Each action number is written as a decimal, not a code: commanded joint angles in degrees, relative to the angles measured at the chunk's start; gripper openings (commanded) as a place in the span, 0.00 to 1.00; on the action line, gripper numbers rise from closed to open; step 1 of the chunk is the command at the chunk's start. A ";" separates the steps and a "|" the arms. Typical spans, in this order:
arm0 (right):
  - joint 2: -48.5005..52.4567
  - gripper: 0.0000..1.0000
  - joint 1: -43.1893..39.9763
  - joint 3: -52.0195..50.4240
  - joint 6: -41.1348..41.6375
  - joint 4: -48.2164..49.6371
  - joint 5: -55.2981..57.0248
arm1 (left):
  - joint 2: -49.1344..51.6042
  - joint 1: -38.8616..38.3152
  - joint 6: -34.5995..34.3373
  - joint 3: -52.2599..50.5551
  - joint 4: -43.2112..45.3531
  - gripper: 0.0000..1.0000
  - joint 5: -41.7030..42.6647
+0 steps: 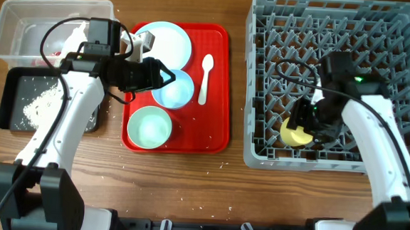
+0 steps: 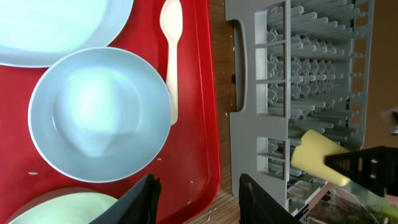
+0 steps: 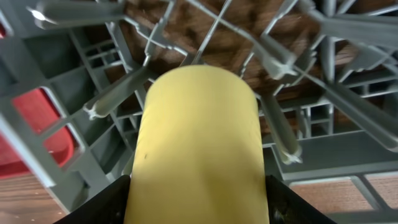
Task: Sort waste into correct bins and load items into the dishwasher rack
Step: 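Carry the yellow cup right and place it upside down in the rack, then grasp the light-blue bowl on the red tray with the right gripper, then carry the light-blue bowl into the rack's upper area and release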
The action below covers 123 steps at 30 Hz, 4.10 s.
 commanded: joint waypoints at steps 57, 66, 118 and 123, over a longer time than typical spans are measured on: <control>6.19 0.04 17.05 25.22 14.45 13.75 58.01 | -4.37 16.02 -7.67 8.17 -15.13 0.63 -30.12; 25.42 0.04 15.56 24.61 -37.38 56.00 83.12 | -4.37 16.02 -7.63 8.17 -15.13 0.63 -30.14; 40.15 0.47 28.50 24.02 -63.63 79.19 84.48 | -4.37 16.02 -7.43 8.17 -13.77 0.68 -30.16; 35.76 0.73 31.21 24.06 -62.69 81.13 75.84 | -4.37 16.02 -7.43 8.17 -13.51 0.68 -30.14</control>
